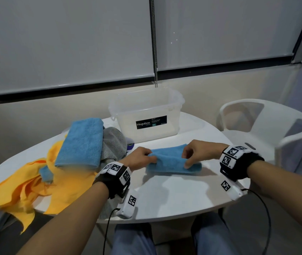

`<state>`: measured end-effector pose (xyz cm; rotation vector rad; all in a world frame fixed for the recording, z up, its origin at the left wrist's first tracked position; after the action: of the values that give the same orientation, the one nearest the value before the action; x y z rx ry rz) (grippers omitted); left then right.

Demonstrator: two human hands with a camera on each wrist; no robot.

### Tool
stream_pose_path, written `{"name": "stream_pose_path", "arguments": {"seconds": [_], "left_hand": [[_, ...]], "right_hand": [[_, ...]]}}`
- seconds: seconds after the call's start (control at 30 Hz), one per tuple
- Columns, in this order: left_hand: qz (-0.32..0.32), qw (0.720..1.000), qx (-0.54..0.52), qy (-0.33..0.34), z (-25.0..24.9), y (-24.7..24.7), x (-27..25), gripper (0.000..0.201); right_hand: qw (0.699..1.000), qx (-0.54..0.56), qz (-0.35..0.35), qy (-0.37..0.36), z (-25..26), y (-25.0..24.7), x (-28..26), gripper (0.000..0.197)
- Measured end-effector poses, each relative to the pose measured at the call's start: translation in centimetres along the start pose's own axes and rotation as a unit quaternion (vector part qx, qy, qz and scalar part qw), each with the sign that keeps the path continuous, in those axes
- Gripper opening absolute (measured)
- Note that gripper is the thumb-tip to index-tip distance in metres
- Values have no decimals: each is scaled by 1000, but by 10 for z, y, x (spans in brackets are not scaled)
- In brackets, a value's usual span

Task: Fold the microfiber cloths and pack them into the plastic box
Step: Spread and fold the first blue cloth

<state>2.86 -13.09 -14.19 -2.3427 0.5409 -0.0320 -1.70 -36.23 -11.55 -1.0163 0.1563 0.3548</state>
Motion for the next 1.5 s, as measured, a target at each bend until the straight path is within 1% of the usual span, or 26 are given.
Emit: {"name": "stream_pose_path", "arguments": {"seconds": [0.03, 0.07, 0.13, 0.23, 0.3, 0.37, 0.47, 0.57, 0.67, 0.77, 0.9, 1.03, 1.17, 1.3, 1.5], "left_hand": [[-15, 1000, -19, -2, 2, 0, 0, 32], [-27, 999, -30, -1, 4, 0, 1, 30], [-51, 998, -40, -5, 8, 1, 4, 27], [-70, 995, -56, -38, 17, 3, 7, 22], [-81, 994, -52, -52, 22, 3, 10, 23], [-88, 993, -50, -57, 25, 2, 12, 25], [-93, 993, -38, -54, 29, 2, 20, 27], [-109, 992, -26, -56, 30, 2, 24, 31], [-143, 987, 6, -67, 28, 0, 26, 29], [-162, 983, 29, -86, 28, 2, 30, 28], [-178, 976, 61, -112, 27, 6, 35, 31], [-192, 970, 82, -126, 27, 3, 43, 32], [-190, 967, 101, -134, 30, 4, 50, 33], [-189, 966, 111, -135, 32, 6, 56, 32], [-190, 960, 142, -146, 29, 6, 62, 31]], "right_hand": [[1000, 10, 5, -2, -2, 0, 2, 20], [1000, 18, 2, 0, -4, 0, 5, 18], [998, 53, -22, 5, -8, 0, 11, 11], [989, 128, -60, 32, -12, 0, 20, 6], [984, 157, -76, 45, -15, 1, 24, 13], [984, 160, -65, 51, -18, 3, 26, 22], [987, 151, -34, 49, -24, 8, 31, 15], [982, 171, -50, 55, -28, 9, 35, 15], [977, 186, -79, 65, -33, 6, 38, 16], [977, 169, -105, 78, -40, 5, 44, 17], [980, 100, -145, 93, -39, 6, 52, 10], [976, 34, -175, 122, -39, 4, 58, 20], [970, -9, -187, 152, -38, 6, 64, 26], [969, -28, -184, 161, -39, 10, 70, 33], [968, -27, -173, 180, -39, 11, 77, 34]]}}
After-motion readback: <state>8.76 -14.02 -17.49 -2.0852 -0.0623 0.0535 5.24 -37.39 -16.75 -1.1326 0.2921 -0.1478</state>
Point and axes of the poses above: each hand's wrist, its own x-axis towards the middle knuckle, its own y-axis out of the palm, z = x × y, the point moved 6 cm from there along x, towards the middle knuckle, and after that the axes turned 2 degrees about -z, right-handed, at the moved point
